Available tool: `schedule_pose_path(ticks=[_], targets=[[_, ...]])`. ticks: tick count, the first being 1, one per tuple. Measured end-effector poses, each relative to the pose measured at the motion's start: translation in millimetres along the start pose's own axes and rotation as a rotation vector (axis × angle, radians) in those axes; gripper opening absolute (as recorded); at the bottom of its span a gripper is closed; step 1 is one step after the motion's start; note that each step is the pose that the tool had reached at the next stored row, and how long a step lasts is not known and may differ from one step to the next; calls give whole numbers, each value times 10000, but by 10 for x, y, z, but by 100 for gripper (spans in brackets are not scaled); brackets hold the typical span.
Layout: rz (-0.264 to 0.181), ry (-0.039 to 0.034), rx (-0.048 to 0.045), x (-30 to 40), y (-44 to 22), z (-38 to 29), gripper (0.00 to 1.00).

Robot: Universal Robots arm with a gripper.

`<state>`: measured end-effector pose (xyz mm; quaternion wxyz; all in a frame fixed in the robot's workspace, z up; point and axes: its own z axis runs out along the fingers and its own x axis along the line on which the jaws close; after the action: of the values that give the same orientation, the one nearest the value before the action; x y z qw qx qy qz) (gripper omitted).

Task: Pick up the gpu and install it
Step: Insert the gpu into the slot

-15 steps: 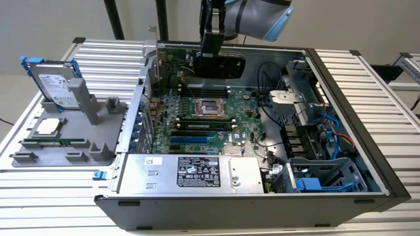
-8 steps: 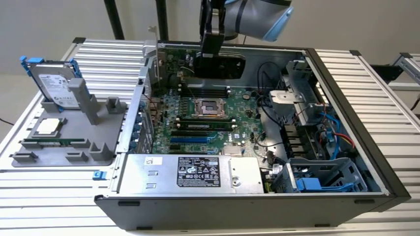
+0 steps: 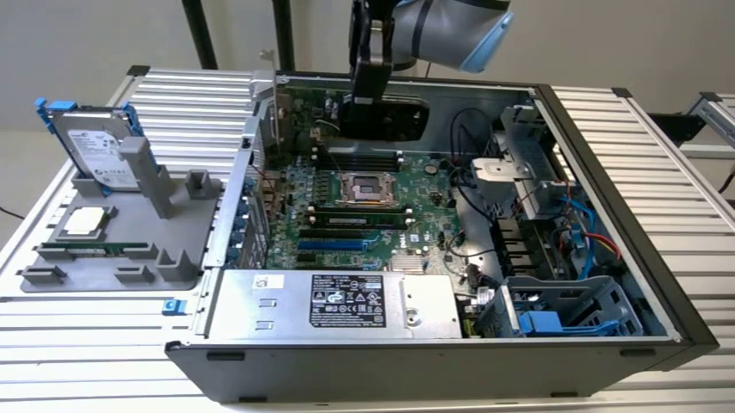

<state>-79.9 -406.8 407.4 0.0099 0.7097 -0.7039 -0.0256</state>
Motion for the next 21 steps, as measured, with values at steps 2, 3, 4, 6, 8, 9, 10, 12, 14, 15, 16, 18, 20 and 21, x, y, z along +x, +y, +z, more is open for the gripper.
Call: schedule_pose_path(ticks=[2, 3, 4, 6, 8, 9, 10, 12, 14, 15, 16, 18, 20, 21], targets=[[0, 10, 0, 0, 0, 7, 0], [0, 14, 0, 1, 0, 7, 0], [1, 18, -1, 1, 0, 7, 0], [1, 24, 1, 0, 0, 8, 0], [2, 33, 0, 0, 0, 7, 0], [1, 45, 0, 0, -1, 7, 0], [3, 62, 0, 0, 0, 7, 0], [3, 69, 0, 0, 0, 7, 0], [3, 72, 0, 0, 0, 7, 0], [3, 72, 0, 0, 0, 7, 0], [3, 72, 0, 0, 0, 7, 0], [3, 71, 0, 0, 0, 7, 0], [3, 71, 0, 0, 0, 7, 0], [3, 70, 0, 0, 0, 7, 0]])
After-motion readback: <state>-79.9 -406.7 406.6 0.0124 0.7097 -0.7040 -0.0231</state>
